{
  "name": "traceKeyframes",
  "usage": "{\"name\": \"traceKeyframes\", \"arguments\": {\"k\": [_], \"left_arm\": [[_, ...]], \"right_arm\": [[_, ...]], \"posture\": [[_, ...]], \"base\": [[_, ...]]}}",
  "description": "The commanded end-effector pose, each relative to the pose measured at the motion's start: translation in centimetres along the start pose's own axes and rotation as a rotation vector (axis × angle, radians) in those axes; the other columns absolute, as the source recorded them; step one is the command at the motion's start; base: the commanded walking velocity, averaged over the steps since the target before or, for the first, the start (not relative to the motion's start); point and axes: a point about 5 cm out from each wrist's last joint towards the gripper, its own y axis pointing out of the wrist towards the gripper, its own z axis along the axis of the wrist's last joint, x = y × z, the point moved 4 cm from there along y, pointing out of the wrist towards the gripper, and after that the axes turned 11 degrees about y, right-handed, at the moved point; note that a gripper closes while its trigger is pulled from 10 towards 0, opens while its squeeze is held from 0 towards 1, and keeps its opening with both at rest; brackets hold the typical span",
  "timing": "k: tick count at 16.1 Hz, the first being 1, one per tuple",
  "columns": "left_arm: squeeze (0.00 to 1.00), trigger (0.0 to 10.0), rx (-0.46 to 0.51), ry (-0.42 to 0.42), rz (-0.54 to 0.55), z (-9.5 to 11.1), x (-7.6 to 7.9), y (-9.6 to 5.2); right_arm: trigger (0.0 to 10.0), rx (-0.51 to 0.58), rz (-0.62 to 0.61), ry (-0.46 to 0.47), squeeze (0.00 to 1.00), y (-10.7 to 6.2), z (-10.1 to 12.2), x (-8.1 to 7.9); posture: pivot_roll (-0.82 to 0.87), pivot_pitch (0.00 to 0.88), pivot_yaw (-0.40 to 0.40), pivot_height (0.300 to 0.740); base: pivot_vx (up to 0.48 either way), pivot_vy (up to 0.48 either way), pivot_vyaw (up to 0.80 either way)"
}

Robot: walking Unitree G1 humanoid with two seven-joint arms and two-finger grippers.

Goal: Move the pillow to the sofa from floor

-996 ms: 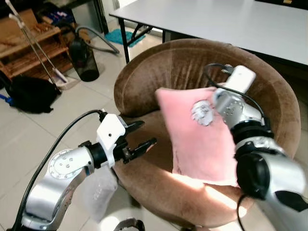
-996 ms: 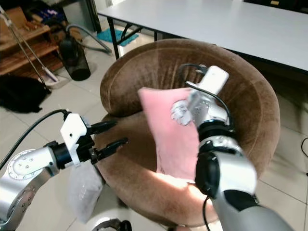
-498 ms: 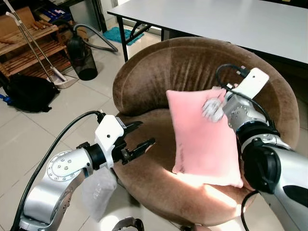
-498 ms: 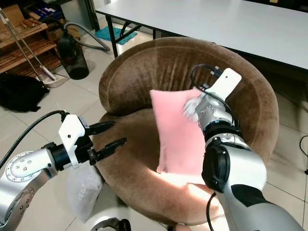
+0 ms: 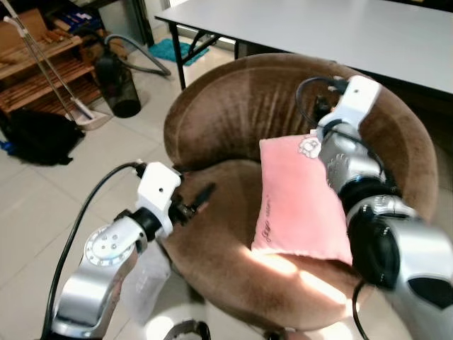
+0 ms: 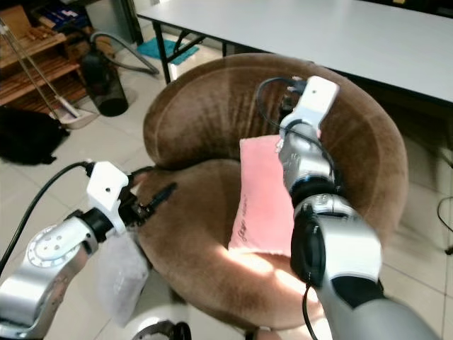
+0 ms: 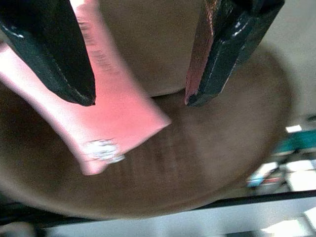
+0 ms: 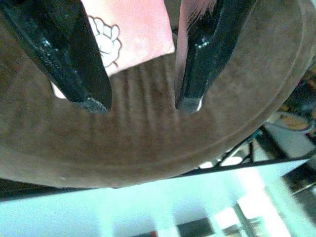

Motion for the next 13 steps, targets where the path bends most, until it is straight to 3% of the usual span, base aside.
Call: {"name": "traceKeyframes", "arguments": {"k": [1, 2, 3, 5, 6, 10, 13], "left_arm": [[0.00, 10.0, -0.038, 0.023, 0.080, -0.9, -0.7, -0.1], [0.00, 10.0, -0.055, 0.022, 0.098, -1.2, -0.8, -0.1], [0.00, 10.0, -0.063, 0.022, 0.111, -1.4, -1.0, -0.1], [0.00, 10.0, -0.094, 0.012, 0.155, -2.0, -1.7, 0.1], [0.00, 10.0, -0.089, 0.022, 0.161, -1.9, -1.9, 0.2], [0.00, 10.0, -0.088, 0.013, 0.180, -1.9, -2.2, 0.3], [0.00, 10.0, -0.078, 0.016, 0.203, -1.7, -2.7, 0.5]], "right_arm": [[10.0, -0.026, 0.094, 0.019, 0.00, -2.2, -2.0, -0.4], [10.0, -0.046, 0.116, 0.047, 0.00, -4.2, -2.9, -0.1], [10.0, -0.055, 0.120, 0.031, 0.00, -5.6, -3.4, 0.3], [10.0, -0.148, 0.126, 0.004, 0.00, -10.2, -5.5, 0.8], [10.0, -0.169, 0.141, -0.021, 0.00, -11.4, -6.0, 0.7], [10.0, -0.227, 0.084, -0.044, 0.00, -15.1, -6.8, 2.2], [10.0, -0.267, 0.054, -0.039, 0.00, -15.6, -6.7, 2.3]], "posture": [[0.00, 0.087, 0.041, 0.740], [-0.01, 0.083, 0.044, 0.740], [-0.01, 0.081, 0.046, 0.740], [-0.03, 0.071, 0.057, 0.740], [-0.03, 0.067, 0.062, 0.740], [-0.04, 0.054, 0.070, 0.740], [-0.03, 0.039, 0.062, 0.740]], "base": [[0.000, 0.000, 0.00], [0.000, 0.000, 0.00], [0.000, 0.000, 0.00], [0.000, 0.000, 0.00], [0.000, 0.000, 0.00], [0.000, 0.000, 0.00], [0.000, 0.000, 0.00]]}}
